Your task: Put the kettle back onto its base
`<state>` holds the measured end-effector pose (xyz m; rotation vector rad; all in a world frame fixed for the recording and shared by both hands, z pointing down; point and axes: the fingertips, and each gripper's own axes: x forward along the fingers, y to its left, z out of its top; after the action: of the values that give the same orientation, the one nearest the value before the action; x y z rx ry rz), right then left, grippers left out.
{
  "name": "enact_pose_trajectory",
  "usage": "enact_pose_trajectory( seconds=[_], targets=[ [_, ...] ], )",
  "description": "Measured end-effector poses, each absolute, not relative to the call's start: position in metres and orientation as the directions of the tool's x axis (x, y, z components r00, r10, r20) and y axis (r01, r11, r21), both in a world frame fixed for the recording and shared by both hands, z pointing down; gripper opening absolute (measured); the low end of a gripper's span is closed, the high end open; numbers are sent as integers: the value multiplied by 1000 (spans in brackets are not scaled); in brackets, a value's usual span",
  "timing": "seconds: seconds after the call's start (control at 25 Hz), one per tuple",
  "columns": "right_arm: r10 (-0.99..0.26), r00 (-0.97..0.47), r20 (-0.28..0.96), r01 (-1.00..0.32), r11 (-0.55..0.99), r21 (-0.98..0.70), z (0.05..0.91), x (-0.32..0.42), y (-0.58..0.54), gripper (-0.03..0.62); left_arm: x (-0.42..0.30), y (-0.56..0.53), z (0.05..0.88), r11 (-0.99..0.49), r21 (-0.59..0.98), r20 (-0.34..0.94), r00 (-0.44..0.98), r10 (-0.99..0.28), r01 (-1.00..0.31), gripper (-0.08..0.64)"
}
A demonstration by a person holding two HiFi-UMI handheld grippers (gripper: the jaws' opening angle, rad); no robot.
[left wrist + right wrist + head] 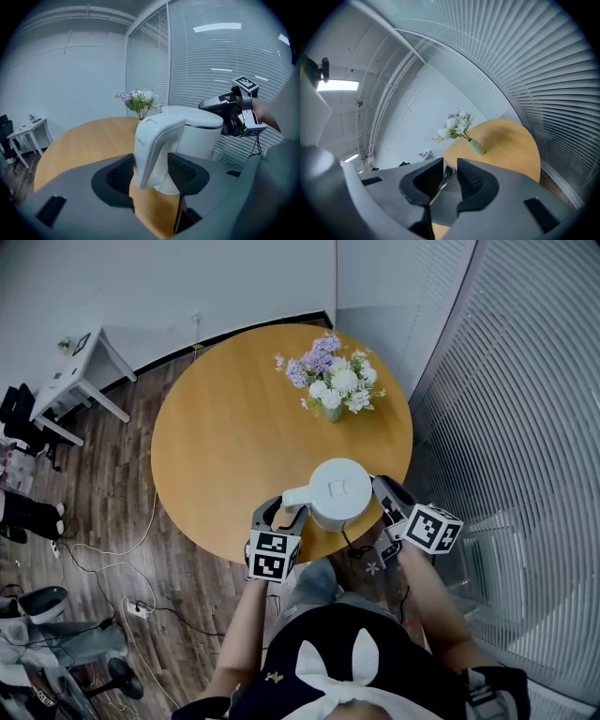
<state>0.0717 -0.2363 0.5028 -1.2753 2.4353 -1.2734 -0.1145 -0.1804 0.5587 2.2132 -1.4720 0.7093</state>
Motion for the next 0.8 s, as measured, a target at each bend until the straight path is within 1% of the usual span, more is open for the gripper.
enact_pose_trajectory(
  seconds=[0.08, 0.16, 0.48, 0.52, 0.64, 0.72, 0.76, 0.8],
  targets=[
    [-719, -642, 267, -641, 311, -702, 499, 72, -235, 102, -114, -179, 555, -367, 48, 595, 321, -737, -929, 230],
    [-722, -635, 277, -665, 327, -671, 496, 73, -233, 126, -115, -178, 546, -354, 49, 579, 315, -752, -934, 232],
    [-742, -607, 284, -746, 409, -526, 475, 76, -221, 127, -119, -169, 510, -329, 22, 524, 292, -800, -944, 232],
    [-743, -606, 285, -752, 418, -509, 473, 76, -220, 124, -119, -167, 505, -324, 21, 514, 288, -808, -946, 232],
    [-749, -605, 271, -767, 455, -454, 464, 75, -214, 63, -118, -164, 487, -310, 8, 468, 277, -839, -951, 230],
    [-751, -613, 247, -769, 494, -406, 455, 72, -209, 47, -114, -162, 474, -310, -3, 436, 278, -856, -951, 228],
    [-748, -621, 233, -766, 518, -381, 450, 68, -206, 43, -112, -160, 467, -312, -9, 421, 279, -863, -950, 211],
    [-742, -633, 221, -761, 543, -356, 445, 65, -202, 37, -111, -158, 460, -312, -13, 405, 280, -870, -950, 171]
  ],
)
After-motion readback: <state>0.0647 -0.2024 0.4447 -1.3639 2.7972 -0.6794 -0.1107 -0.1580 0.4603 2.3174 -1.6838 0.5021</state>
